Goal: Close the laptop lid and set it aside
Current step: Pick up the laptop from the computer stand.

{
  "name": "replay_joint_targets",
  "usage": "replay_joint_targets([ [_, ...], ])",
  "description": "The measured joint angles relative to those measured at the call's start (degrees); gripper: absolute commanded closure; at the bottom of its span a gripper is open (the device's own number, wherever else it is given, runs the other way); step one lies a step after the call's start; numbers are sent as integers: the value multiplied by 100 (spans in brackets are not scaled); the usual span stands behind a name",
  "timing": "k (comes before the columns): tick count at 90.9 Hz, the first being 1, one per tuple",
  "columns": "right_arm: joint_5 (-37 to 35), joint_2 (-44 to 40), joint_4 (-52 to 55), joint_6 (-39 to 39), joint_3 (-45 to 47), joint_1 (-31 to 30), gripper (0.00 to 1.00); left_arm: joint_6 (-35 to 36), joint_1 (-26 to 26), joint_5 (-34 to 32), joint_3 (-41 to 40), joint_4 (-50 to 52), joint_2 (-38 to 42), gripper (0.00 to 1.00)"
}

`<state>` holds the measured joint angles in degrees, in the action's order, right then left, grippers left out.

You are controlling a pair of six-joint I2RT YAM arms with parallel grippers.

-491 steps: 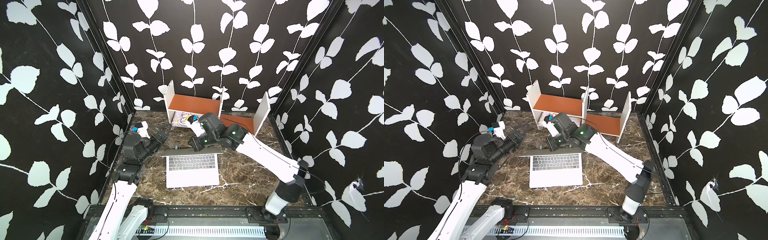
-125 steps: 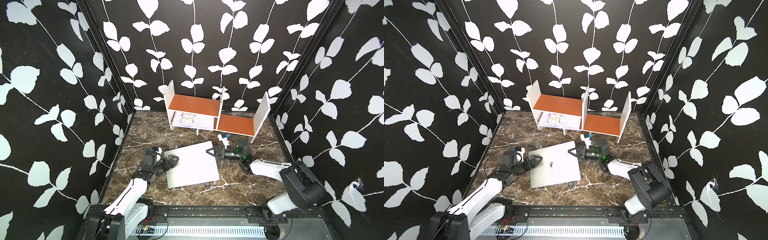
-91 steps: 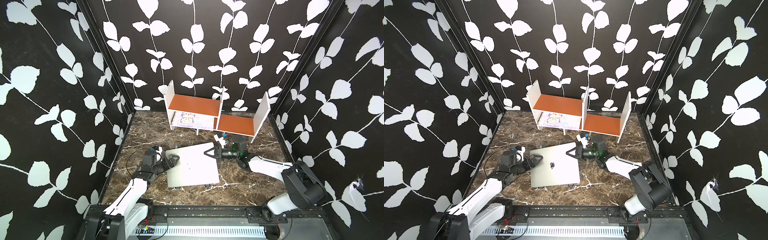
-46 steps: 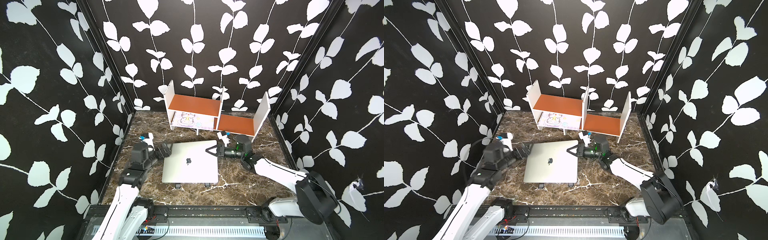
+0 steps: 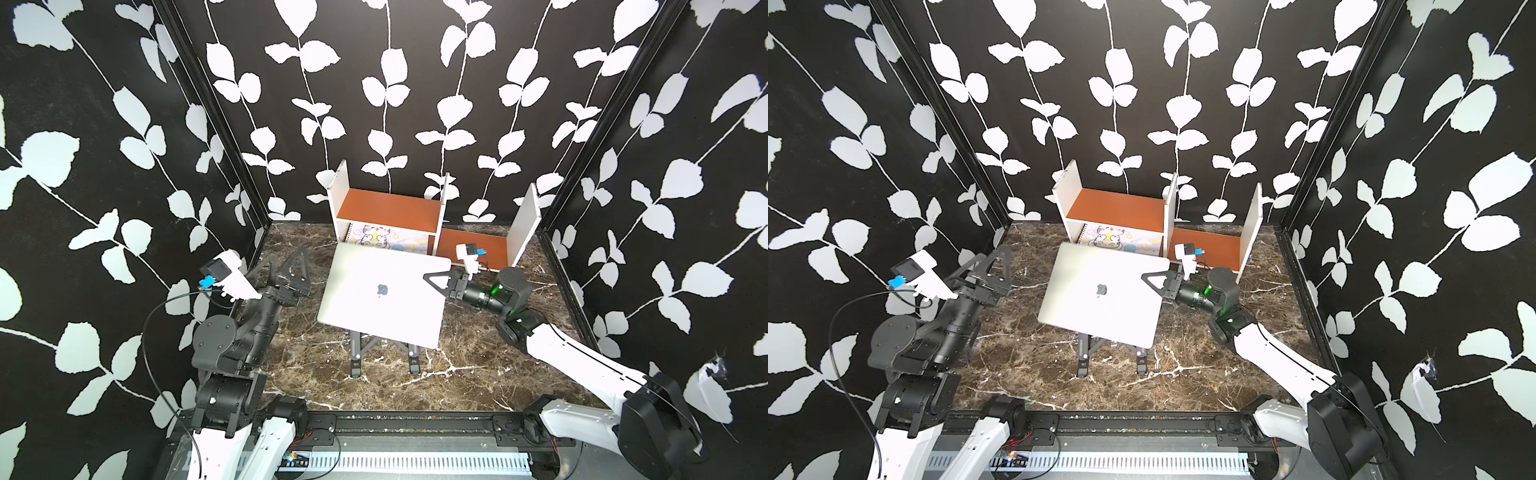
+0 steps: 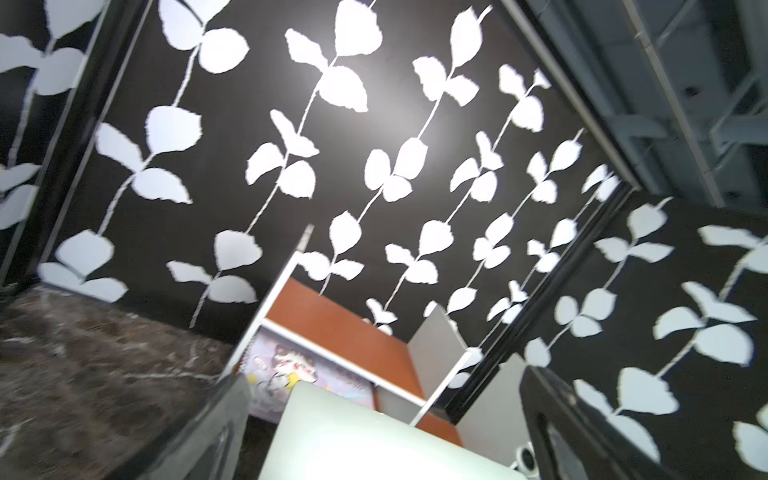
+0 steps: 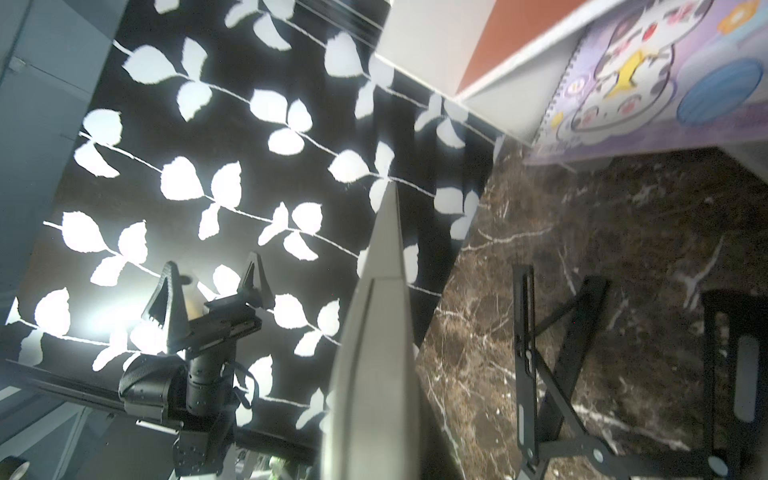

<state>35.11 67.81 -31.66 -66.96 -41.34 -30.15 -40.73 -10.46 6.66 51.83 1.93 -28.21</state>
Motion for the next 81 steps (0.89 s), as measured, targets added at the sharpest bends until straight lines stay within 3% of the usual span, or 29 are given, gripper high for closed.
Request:
replay_joint_targets([
  [13, -291, 66, -562, -273, -170, 229, 100, -986, 0, 601, -645, -1307, -2, 1],
  [28, -627, 404, -1213, -682, -756, 374, 100, -1873, 0, 1095, -1513, -2009, -118, 1],
  [52, -1141, 761, -1711, -1014, -1790, 407, 100, -2865, -103, 1521, -1744, -3285, -800, 1],
  [62, -1268, 1097, -2181, -1355, -2111, 407, 100, -3040, -411, 1486, -1676, -3917, -1353, 2],
  [81, -1351, 1180, -2203, -1495, -2162, 409, 100, -2774, -1486, 999, -1189, -4555, -2415, 8],
])
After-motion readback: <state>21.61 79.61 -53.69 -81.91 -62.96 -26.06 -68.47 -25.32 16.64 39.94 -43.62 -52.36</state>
